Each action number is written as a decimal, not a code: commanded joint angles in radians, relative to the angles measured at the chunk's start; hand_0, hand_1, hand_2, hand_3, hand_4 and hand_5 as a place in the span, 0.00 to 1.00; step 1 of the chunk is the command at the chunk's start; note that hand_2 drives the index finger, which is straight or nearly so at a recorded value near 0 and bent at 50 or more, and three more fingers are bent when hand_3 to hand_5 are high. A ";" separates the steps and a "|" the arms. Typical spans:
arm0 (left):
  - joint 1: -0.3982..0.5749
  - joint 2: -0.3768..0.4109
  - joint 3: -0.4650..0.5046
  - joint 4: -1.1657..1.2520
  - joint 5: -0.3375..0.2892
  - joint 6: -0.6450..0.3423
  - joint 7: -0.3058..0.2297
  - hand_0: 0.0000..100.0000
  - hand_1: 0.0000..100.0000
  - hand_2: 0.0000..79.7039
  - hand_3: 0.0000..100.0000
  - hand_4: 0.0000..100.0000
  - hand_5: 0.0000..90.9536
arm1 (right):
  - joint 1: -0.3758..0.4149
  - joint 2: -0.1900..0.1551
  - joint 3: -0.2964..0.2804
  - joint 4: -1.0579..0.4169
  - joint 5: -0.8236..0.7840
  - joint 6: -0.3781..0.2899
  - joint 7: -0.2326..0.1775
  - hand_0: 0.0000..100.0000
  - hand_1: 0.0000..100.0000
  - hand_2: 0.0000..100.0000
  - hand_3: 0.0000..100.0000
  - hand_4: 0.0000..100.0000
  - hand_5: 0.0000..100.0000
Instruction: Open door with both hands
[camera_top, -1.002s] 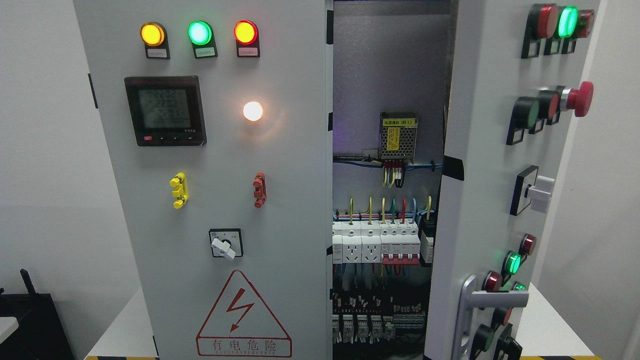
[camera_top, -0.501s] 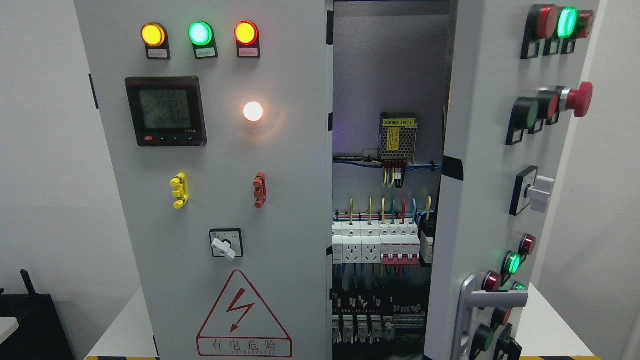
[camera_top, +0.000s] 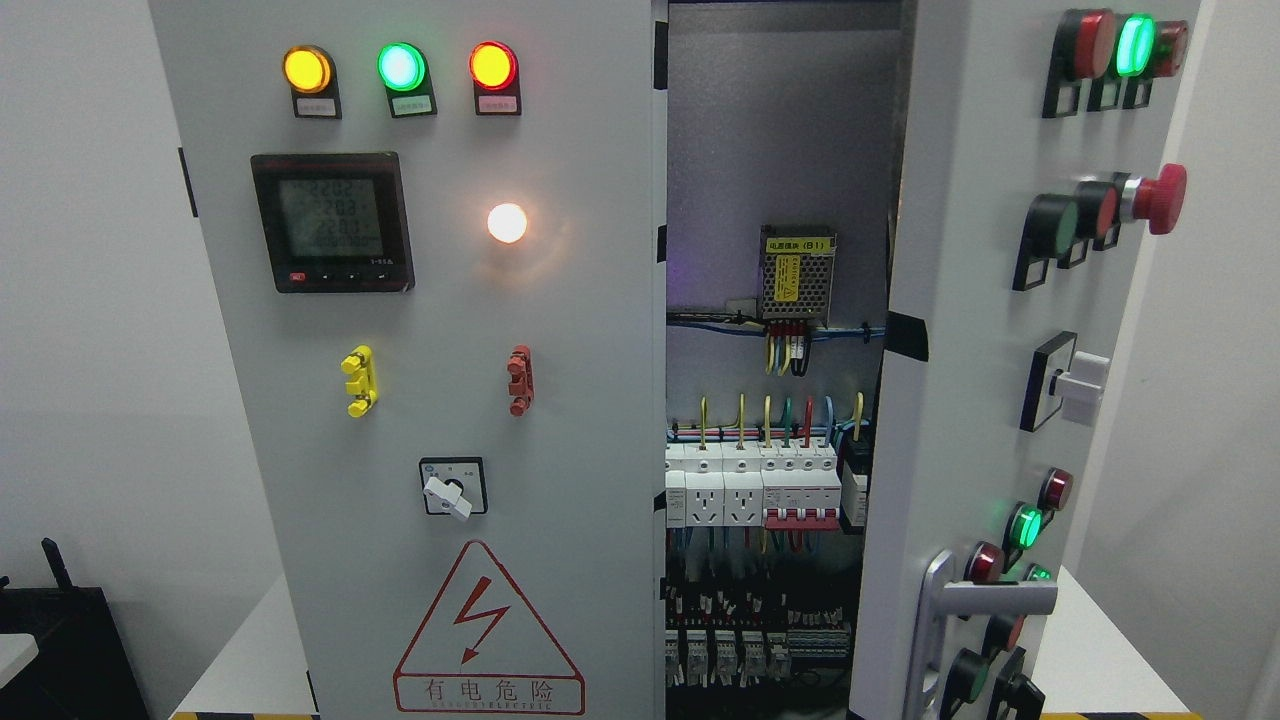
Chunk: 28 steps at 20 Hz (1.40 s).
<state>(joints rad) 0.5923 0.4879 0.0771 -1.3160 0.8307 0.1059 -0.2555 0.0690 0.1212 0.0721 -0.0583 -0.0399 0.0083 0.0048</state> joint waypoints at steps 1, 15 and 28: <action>0.034 0.657 0.312 -0.505 0.419 -0.089 -0.054 0.00 0.00 0.00 0.00 0.03 0.00 | 0.000 0.000 0.000 0.000 0.000 -0.001 0.000 0.11 0.00 0.00 0.00 0.00 0.00; 0.035 0.830 0.650 -0.519 0.639 -0.088 -0.317 0.00 0.00 0.00 0.00 0.03 0.00 | 0.000 0.000 0.000 0.000 0.000 -0.001 0.000 0.11 0.00 0.00 0.00 0.00 0.00; -0.085 0.885 0.671 -0.621 0.714 -0.089 -0.447 0.00 0.00 0.00 0.00 0.03 0.00 | 0.000 0.000 0.000 0.000 0.000 -0.001 0.000 0.11 0.00 0.00 0.00 0.00 0.00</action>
<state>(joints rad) 0.5468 1.2821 0.6698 -1.8392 1.5229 0.0175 -0.6830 0.0690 0.1212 0.0721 -0.0583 -0.0399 0.0084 0.0048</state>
